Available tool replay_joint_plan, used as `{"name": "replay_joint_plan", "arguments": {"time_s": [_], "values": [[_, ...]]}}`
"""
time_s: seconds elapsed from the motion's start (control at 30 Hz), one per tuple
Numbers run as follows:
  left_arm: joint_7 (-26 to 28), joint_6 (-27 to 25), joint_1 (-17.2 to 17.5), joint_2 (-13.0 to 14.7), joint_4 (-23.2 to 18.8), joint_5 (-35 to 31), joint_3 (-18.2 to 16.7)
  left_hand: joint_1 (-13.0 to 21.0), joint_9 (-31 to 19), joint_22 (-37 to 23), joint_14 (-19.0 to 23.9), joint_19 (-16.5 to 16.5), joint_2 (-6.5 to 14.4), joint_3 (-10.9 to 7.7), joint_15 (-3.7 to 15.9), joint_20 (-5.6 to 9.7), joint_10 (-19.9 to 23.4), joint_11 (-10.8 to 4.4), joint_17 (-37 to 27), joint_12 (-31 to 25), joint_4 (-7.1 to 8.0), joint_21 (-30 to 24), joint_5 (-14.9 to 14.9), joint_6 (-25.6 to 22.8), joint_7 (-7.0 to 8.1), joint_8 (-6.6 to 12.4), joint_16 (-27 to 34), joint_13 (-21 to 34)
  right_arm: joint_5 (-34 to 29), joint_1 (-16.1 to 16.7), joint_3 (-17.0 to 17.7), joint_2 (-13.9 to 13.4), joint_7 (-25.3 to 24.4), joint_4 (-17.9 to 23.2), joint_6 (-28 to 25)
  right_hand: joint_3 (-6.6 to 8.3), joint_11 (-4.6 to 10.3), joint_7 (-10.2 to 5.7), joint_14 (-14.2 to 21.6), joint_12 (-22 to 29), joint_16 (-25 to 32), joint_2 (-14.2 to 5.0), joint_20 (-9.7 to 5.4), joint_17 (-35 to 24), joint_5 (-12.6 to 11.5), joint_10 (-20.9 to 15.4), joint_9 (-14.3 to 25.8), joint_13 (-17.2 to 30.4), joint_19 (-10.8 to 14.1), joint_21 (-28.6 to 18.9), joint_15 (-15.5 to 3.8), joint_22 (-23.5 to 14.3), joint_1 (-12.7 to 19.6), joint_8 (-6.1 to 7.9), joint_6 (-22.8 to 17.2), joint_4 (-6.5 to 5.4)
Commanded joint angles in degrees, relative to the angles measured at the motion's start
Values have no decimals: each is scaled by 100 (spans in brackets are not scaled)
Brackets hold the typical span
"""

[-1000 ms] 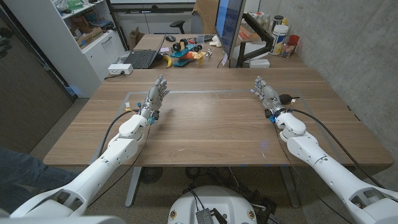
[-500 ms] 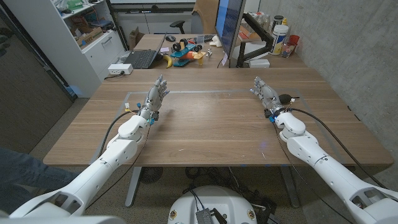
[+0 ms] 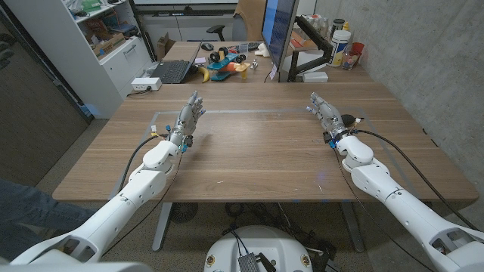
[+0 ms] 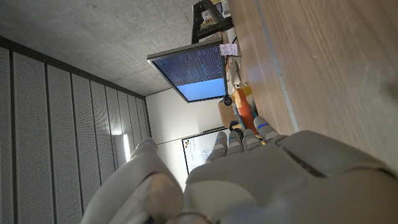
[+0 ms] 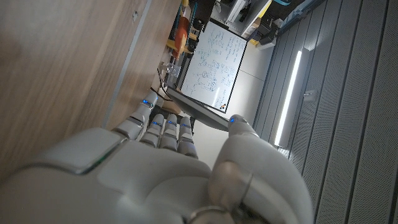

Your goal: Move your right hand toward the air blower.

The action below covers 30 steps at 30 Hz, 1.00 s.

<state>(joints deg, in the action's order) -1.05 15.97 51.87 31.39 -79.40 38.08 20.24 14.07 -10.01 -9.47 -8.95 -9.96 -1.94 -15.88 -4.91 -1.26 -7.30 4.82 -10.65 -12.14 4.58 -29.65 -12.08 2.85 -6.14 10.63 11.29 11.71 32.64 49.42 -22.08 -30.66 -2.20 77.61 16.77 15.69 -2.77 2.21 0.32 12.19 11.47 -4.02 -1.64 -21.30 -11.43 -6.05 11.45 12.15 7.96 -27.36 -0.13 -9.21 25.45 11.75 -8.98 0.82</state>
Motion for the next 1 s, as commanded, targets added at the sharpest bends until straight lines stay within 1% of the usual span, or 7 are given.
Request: {"name": "replay_joint_plan", "arguments": {"time_s": [0.03, 0.23, 0.47, 0.57, 0.77, 1.0], "values": [[67, -31, 62, 41, -110, -27, -13, 36, -32, -29, 16, -396, 46, -37, -51, -68, 49, 55, -17, -41, -32, 19, 8, -48, -36, 60, 24, -3, -143, -51, -17, 2, -68, -117, 104, 21, 34, -55, -11, 28, 12, -13, 19, 12, 10, 7, 12, 14, -60, 72, -2, -23, 60, 3, -15, 41], [82, -66, 69, 73, -153, -41, -13, 41, -32, -29, 31, -386, 54, -37, -80, -83, 55, 70, -14, -41, -40, 39, 13, -63, -44, 61, 26, -8, -209, -82, -28, -8, -92, -153, 127, 21, 49, -123, -48, 13, -1, -32, 38, 48, 21, 40, 9, 20, -117, 138, -1, -24, 72, 3, -24, 65], [68, -66, 81, 74, -166, -21, -18, 45, -33, -30, 38, -369, 62, -37, -70, -102, 66, 58, -12, -42, -48, 61, 20, -73, -43, 59, 26, -14, -279, -89, -32, -32, -140, -148, 131, 19, 56, -150, -90, 3, -14, -45, 53, 77, 29, 65, 7, 23, -160, 190, 0, -25, 78, -3, -16, 82], [74, -58, 101, 82, -192, -28, -20, 46, -33, -31, 45, -363, 64, -36, -68, -106, 70, 53, -11, -42, -51, 67, 22, -77, -40, 58, 27, -15, -300, -78, -27, -49, -170, -118, 120, 15, 71, -227, -92, -6, -11, -55, 58, 95, 35, 87, 6, 25, -181, 223, 4, -25, 75, -6, -14, 90], [79, -66, 118, 103, -226, -37, -22, 48, -33, -31, 55, -359, 68, -35, -63, -118, 73, 52, -10, -42, -56, 82, 26, -79, -29, 56, 29, -18, -347, -81, -21, -61, -207, -115, 144, 8, 89, -294, -103, 1, -11, -62, 70, 121, 41, 70, 7, 26, -213, 269, 9, -26, 72, 0, -33, 102], [64, -82, 142, 121, -265, -1, -39, 49, -33, -32, 65, -347, 74, -34, -54, -156, 82, 31, -9, -43, -62, 102, 32, -95, -6, 57, 30, -22, -379, -83, -15, -56, -241, -141, 176, -6, 106, -360, -154, -20, -22, -74, 87, 174, 49, 115, 7, 22, -373, 397, -11, -28, 63, -5, -31, 124]]}}
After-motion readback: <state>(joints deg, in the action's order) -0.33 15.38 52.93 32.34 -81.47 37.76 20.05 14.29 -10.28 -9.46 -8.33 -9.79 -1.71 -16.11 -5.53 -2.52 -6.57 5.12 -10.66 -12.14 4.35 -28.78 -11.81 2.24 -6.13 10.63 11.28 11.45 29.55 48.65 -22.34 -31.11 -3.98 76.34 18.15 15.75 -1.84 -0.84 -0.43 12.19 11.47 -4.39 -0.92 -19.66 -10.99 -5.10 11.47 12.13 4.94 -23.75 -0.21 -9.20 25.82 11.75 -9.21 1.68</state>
